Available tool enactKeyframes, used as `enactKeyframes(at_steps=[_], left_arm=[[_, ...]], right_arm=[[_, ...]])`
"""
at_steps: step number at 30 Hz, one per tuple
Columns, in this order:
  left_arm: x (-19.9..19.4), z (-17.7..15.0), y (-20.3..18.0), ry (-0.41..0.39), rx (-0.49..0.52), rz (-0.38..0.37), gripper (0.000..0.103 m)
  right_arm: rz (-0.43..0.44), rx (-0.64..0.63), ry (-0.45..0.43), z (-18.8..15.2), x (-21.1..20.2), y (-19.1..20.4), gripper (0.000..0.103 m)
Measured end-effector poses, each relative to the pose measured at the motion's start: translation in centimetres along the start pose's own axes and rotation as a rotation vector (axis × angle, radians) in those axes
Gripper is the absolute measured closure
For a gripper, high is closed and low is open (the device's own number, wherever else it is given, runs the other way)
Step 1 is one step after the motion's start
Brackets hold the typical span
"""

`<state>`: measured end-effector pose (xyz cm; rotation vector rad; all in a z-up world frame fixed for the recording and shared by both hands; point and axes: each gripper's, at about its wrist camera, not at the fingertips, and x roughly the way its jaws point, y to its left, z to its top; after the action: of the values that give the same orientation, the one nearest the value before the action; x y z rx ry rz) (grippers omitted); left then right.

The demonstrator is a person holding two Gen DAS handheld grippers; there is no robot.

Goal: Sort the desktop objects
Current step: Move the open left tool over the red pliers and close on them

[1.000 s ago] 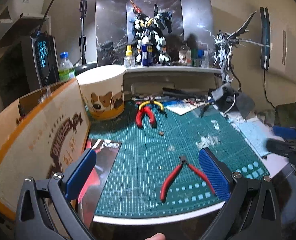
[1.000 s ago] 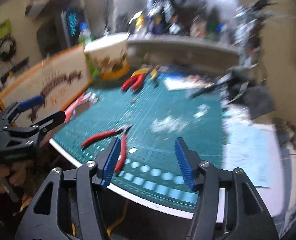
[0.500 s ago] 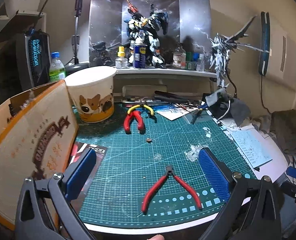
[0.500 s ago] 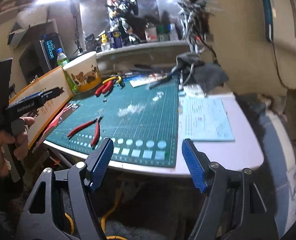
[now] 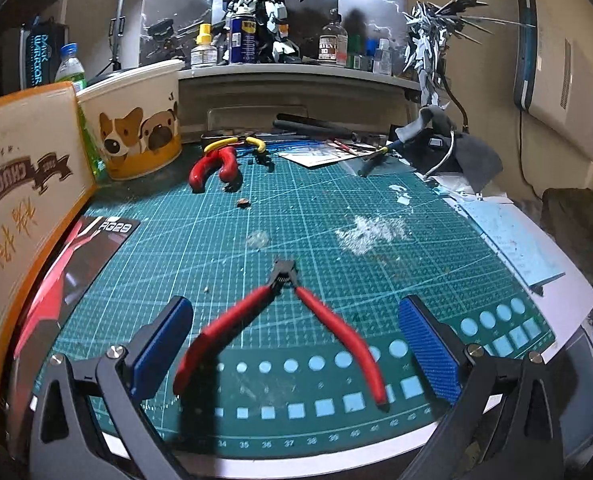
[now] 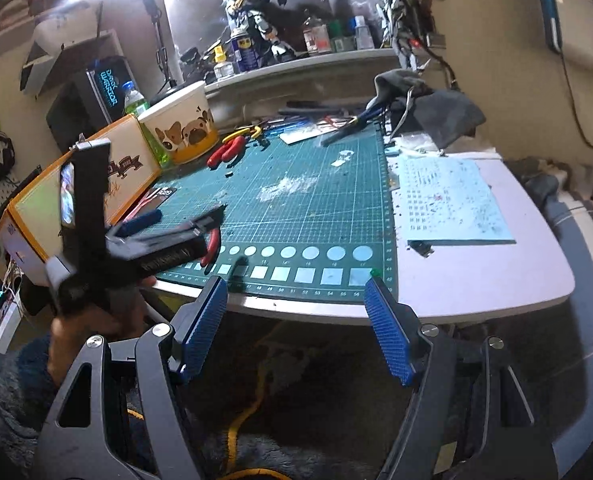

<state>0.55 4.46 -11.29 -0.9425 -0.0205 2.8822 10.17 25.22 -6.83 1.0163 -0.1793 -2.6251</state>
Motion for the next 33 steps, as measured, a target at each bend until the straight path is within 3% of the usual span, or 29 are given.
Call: enactKeyframes(at_steps=[10,15,23,26,29,31,33], left_arm=[[-0.2,-1.6,1.5,-0.045,0.003,-0.049,0.0],[-1.8,-1.0,2.9,-0.14,0.01,-0.086,0.0],[0.5,-0.7,5.1,-0.058,0.021,-0.107,0.0],[0.3,-1.2,5.2,-0.074,0.029,-0.097,0.0],[0.2,-1.7,5.3,-0.101,0.034,-0.076,0.017],[0.2,-1.8,5.5,-0.119,0.039,-0.051,0.042],[0.3,-1.9,5.6,-0.132,0.045,-0.044,0.052]], right_arm=[[0.021,0.033,0.028,-1.0,1.2,-0.4,0.035],[0.035,0.038,0.041,-1.3,1.8,-0.2,0.035],[0.061,0.029,0.04,-1.6,2.2,0.4,0.035],[0.065,0.024,0.047,-1.6,2.5,0.6,0.035],[0.069,0.02,0.046,-1.6,2.5,0.8,0.035],[0.069,0.021,0.048,-1.6,2.6,0.8,0.035],[0.07,0.023,0.05,-1.6,2.6,0.8,0.034]])
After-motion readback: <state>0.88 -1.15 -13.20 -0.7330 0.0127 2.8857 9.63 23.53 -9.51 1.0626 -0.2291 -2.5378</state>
